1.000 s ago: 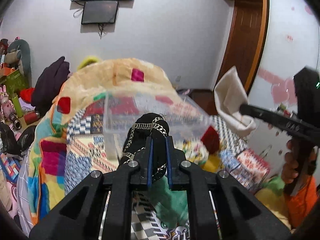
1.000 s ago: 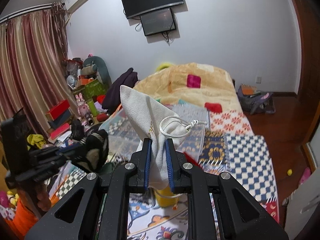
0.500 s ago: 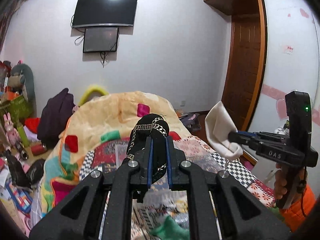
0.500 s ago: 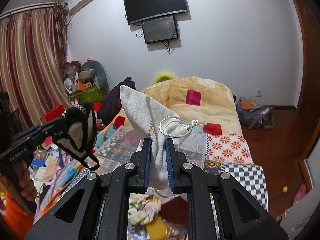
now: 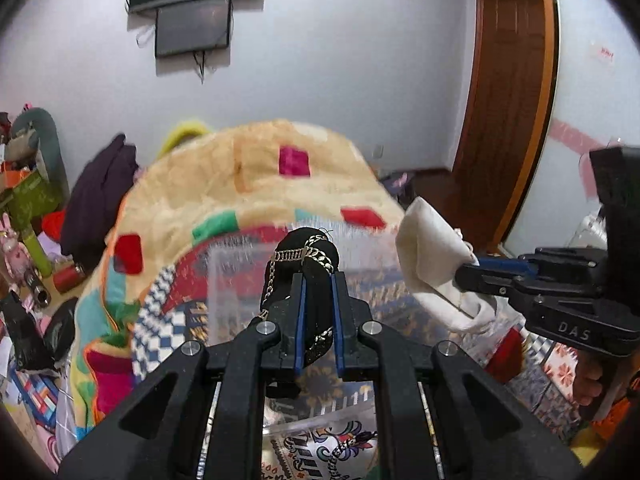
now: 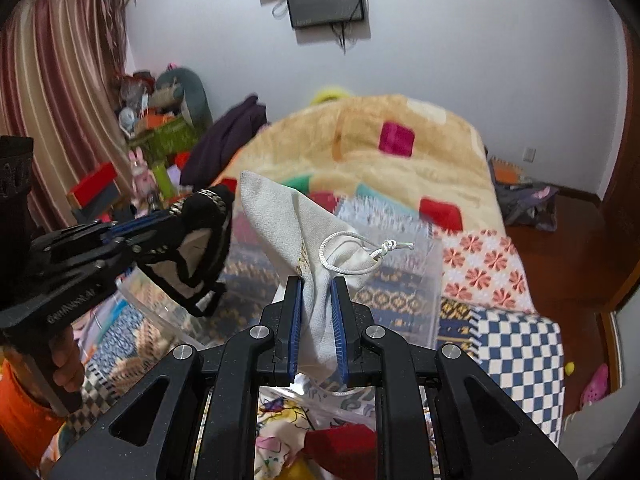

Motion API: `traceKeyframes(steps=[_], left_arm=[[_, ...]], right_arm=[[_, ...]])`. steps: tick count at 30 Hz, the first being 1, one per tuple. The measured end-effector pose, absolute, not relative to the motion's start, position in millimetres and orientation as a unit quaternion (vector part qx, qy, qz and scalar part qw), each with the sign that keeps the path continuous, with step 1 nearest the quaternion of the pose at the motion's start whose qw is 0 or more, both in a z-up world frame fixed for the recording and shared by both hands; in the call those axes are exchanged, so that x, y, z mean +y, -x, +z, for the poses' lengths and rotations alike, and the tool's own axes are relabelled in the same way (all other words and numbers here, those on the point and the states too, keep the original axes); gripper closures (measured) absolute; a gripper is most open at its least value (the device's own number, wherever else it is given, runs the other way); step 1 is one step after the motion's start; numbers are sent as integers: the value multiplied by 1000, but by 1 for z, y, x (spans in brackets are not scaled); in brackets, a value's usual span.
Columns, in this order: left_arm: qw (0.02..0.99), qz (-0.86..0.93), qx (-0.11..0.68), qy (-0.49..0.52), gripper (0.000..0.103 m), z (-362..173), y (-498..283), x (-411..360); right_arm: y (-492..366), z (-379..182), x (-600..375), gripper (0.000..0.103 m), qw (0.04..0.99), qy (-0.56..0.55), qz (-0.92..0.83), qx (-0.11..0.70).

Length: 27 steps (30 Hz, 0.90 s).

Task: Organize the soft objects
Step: 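Lift both held items over the clear box and open both tools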

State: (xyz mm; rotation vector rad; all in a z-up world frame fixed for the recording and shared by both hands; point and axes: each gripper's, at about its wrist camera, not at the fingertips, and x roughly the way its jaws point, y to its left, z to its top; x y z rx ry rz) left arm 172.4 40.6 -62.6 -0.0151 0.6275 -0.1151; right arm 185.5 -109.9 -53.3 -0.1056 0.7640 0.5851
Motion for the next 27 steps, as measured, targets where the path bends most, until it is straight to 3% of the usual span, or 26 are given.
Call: traceKeyframes(steps=[10, 12, 13, 15, 17, 21, 27], left_arm=[[935, -68, 349, -9, 88, -91, -184, 24], [933, -69, 354, -6, 83, -92, -184, 23], [932, -68, 355, -5, 77, -92, -184, 23], [934, -62, 352, -3, 65, -90, -181, 24], [936, -57, 347, -1, 55, -87, -177, 25], [940, -55, 337, 6, 50, -75, -167, 29], [952, -40, 303, 5, 28, -50, -140, 31]], right_arm=[[-189, -79, -92, 85, 862, 93, 277, 414], [-189, -79, -93, 76, 860, 92, 279, 417], [-188, -78, -93, 73, 861, 90, 279, 415], [-187, -74, -97, 56, 865, 87, 276, 410], [-184, -66, -102, 49, 872, 81, 273, 399], [-179, -52, -109, 43, 880, 67, 273, 384], [-161, -30, -123, 32, 894, 58, 266, 356]])
